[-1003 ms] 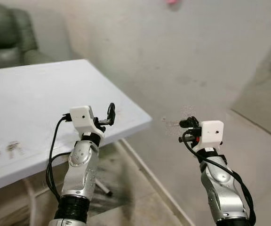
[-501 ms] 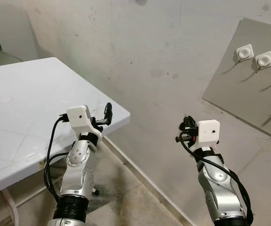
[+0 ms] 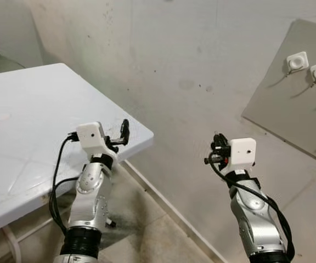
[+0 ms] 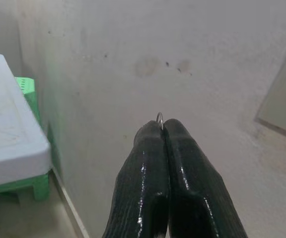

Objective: Hang keys on a hook

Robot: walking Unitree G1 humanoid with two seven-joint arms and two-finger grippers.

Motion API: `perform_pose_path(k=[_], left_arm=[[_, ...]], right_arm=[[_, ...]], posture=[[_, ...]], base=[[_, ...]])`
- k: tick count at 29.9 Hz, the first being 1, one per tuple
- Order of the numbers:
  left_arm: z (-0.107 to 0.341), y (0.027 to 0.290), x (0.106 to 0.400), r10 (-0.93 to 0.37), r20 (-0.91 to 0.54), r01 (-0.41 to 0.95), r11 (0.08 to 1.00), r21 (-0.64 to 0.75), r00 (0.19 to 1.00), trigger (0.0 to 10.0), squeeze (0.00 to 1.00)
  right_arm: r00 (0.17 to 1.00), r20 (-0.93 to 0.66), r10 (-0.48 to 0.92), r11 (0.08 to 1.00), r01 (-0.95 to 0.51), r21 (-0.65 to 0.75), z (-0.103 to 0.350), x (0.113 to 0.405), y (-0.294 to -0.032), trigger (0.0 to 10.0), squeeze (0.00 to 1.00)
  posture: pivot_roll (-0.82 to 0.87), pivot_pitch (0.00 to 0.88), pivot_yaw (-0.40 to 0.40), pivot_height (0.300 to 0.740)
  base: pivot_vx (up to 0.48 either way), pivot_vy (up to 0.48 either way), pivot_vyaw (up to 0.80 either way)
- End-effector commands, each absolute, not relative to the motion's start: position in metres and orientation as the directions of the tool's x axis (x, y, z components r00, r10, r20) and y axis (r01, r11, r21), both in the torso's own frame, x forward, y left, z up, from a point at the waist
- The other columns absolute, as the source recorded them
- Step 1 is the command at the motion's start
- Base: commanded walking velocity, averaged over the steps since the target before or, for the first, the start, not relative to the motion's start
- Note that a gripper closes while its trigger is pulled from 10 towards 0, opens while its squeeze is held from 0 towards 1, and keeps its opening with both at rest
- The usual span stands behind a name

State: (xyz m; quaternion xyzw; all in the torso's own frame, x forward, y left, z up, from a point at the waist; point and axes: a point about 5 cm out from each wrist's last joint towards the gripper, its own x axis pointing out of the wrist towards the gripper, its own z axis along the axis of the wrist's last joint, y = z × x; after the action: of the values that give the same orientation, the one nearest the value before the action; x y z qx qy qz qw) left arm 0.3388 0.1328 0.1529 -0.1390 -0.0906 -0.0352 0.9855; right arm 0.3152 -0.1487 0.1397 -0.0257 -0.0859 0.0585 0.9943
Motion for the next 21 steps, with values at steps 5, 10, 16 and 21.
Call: perform_pose_path(k=[5,10,16,21], left_arm=[[0.153,0.1216,0.3379,-0.07,0.181,0.12,0.953,-0.278,0.981,10.0,0.0],[0.1519,0.1207,0.3372,-0.067,0.172,0.113,0.955,-0.274,0.983,10.0,0.0],[0.1503,0.1177,0.3368,-0.066,0.151,0.109,0.948,-0.3,0.986,10.0,0.0],[0.1497,0.1144,0.3352,-0.081,0.152,0.122,0.949,-0.291,0.985,10.0,0.0]], right_arm=[[0.98,0.176,0.092,0.994,-0.082,-0.066,0.1436,0.3145,-0.1594,10.0,0.0],[0.981,0.174,0.092,0.994,-0.081,-0.068,0.1432,0.314,-0.1604,10.0,0.0],[0.98,0.173,0.098,0.994,-0.087,-0.069,0.1438,0.3145,-0.159,10.0,0.0],[0.973,0.199,0.113,0.993,-0.104,-0.053,0.1464,0.3136,-0.1571,10.0,0.0]], posture=[[0.02,0.005,-0.089,0.74],[0.03,0.004,-0.094,0.74],[0.03,0.0,-0.096,0.74],[0.03,0.0,-0.094,0.74]], base=[[0.0,0.0,-0.72],[0.0,0.0,-0.72],[0.0,0.0,-0.72],[0.0,0.0,-0.41]])
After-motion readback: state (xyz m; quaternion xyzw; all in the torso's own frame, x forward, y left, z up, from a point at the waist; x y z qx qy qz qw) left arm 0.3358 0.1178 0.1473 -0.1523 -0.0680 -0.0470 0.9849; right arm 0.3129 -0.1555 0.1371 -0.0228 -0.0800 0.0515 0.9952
